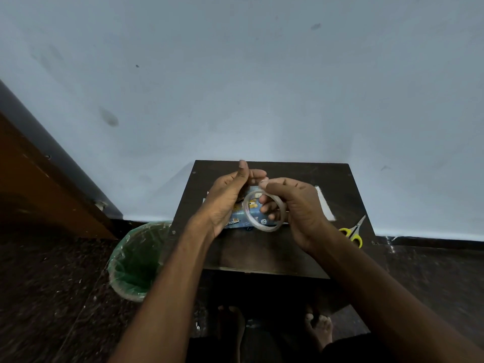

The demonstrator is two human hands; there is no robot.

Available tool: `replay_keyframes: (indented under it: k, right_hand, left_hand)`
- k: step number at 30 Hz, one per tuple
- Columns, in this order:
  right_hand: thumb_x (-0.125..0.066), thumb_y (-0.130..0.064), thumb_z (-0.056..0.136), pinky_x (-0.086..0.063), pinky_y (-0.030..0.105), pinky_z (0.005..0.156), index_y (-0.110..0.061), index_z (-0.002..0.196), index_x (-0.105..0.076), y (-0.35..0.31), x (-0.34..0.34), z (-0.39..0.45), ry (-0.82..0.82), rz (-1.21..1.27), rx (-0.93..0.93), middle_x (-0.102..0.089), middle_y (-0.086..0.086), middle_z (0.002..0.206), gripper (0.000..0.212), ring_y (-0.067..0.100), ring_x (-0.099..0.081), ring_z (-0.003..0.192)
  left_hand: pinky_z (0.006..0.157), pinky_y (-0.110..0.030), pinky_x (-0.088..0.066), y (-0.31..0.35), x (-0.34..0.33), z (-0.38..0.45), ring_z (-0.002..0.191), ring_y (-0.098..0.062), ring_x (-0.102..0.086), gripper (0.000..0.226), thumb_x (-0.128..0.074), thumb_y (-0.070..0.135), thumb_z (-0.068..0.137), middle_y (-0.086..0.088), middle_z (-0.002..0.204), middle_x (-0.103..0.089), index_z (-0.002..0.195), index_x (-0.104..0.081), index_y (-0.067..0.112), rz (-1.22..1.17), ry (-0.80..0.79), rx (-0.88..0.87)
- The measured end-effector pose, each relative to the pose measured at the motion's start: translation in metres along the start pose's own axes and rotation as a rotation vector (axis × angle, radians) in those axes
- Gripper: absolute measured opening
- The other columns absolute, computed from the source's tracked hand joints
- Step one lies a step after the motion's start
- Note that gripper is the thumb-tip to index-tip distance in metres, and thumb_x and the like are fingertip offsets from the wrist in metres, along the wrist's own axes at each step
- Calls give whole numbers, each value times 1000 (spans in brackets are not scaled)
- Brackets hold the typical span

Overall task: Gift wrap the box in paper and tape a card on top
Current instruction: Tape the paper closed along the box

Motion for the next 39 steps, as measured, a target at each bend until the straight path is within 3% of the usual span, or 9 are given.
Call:
replay_keyframes:
  k: [4, 7, 11, 16, 26, 31, 36, 39]
  right_hand:
    - [-77, -12, 89, -48, 25, 46, 0, 87, -74, 2, 2, 0, 150, 18, 60, -72, 19, 73, 13, 22, -66, 57]
    - [-78, -10, 88, -50, 25, 46, 3, 88, -73, 0, 3, -1, 218, 38, 64, -73, 20, 72, 14, 23, -69, 56]
    - [-76, -7, 89, -49, 25, 45, 2, 83, -72, -1, 1, -1, 236, 42, 62, -73, 22, 71, 11, 24, -68, 54]
    - [-74, -5, 89, -48, 24, 45, 6, 81, -71, -1, -1, -2, 255, -3, 118, -73, 22, 69, 14, 23, -66, 51]
    - [-77, -10, 90, -48, 27, 47, 4, 79, -71, 0, -2, 0, 277, -106, 194, -73, 20, 68, 19, 27, -68, 56]
    - [-67, -15, 100, -51, 27, 50, 2, 87, -72, -1, -3, 2, 151, -107, 126, -74, 24, 77, 22, 27, -69, 62]
    - [-43, 0, 101, -60, 29, 58, 2, 111, -70, -5, -2, 6, -121, -23, -66, -74, 25, 89, 29, 27, -72, 70]
    - [-47, 5, 101, -62, 32, 63, 2, 119, -69, -5, 1, 9, -217, -75, -80, -74, 28, 95, 28, 28, -73, 74]
  left_hand:
    - [91, -24, -57, 2, 1, -5, 104, -13, -73, 31, -73, 27, 92, -6, 114, -79, 118, -76, 9, 18, -81, -50]
    - [98, -30, -59, 1, 0, -4, 109, -20, -75, 27, -76, 4, 92, -11, 117, -80, 118, -76, 5, 57, -99, -56]
    - [97, -36, -61, 0, -3, -4, 105, -24, -77, 24, -80, 6, 89, -13, 113, -81, 113, -79, 3, 77, -21, -59]
    - [85, -25, -60, 0, -5, -3, 102, -18, -78, 24, -79, 10, 91, -9, 113, -81, 113, -80, 1, 67, 35, -69]
    - [80, -19, -59, 2, -6, -3, 100, -14, -78, 24, -78, 13, 92, -8, 110, -82, 112, -80, 1, 38, 70, -48]
    - [81, -27, -63, 0, -6, -1, 90, -17, -78, 17, -77, 12, 94, -11, 101, -82, 105, -81, 1, -47, 135, 8]
    - [55, -29, -56, 3, -6, -1, 53, -22, -60, 30, -79, 19, 87, -17, 70, -66, 106, -76, -4, -202, 110, 93]
    - [59, -26, -57, 5, -4, -2, 61, -21, -61, 34, -79, 20, 87, -19, 83, -66, 109, -77, -5, -197, 102, 92]
Point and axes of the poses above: each hand's wrist, its own z-axis towards the middle knuckle, its own x-axis out of the back of the hand, y = z × x, the point moved 2 cm from there along z, towards the middle knuckle
